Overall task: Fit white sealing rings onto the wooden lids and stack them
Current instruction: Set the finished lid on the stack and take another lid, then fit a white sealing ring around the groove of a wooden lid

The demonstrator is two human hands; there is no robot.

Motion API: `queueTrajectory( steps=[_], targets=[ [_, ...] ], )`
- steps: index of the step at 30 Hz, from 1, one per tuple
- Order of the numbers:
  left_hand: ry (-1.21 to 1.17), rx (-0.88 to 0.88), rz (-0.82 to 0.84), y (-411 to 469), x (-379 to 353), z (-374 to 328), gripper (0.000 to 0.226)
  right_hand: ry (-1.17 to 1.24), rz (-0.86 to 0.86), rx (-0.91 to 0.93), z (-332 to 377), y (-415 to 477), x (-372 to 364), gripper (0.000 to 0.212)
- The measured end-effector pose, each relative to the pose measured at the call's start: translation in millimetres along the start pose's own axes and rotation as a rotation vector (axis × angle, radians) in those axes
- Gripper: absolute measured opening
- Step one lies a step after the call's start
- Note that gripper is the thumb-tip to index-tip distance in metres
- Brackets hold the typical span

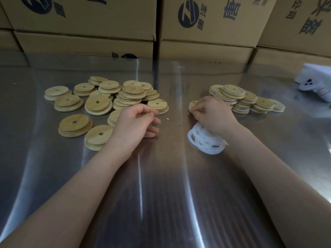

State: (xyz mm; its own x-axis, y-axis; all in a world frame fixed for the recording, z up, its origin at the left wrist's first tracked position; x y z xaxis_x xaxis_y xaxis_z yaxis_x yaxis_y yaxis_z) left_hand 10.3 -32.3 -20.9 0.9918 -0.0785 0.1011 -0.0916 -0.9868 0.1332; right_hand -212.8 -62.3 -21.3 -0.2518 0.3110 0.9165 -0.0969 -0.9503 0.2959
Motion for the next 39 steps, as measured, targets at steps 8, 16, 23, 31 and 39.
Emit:
queueTrajectory(
  steps=[8,16,23,31,39],
  targets=[
    [0.019,-0.012,0.010,-1,0,1,0.019,-0.135,0.051,-0.020,-1,2,-5,0.025],
    [0.084,-0.065,0.008,0,-1,2,0.023,-0.132,0.106,-0.047,-7,5,-12,0.026],
    [0.444,-0.255,-0.150,2,6,5,0.023,-0.052,0.099,-0.141,-12,8,-16,0.037],
    [0.722,-0.320,-0.321,9,27,6,0.021,0.132,0.033,-0.132,-9,4,-10,0.025],
    [1.030,-0.015,-0.224,13,32,11,0.049,0.416,0.019,-0.149,-5,-3,9,0.034]
  ],
)
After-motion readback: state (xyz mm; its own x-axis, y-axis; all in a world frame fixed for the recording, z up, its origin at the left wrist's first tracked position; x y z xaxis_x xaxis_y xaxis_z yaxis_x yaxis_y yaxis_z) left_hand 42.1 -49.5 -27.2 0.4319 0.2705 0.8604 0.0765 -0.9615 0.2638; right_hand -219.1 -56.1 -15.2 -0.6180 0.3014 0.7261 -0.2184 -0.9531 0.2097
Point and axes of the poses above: each hand's wrist, its own y-axis towards the middle knuckle, its own x-axis out of the back of the hand, z = x × y, the point moved 1 cm from there along y, towards the middle knuckle, and after that the axes turned 6 degrees about -x, right-handed, at the moved point
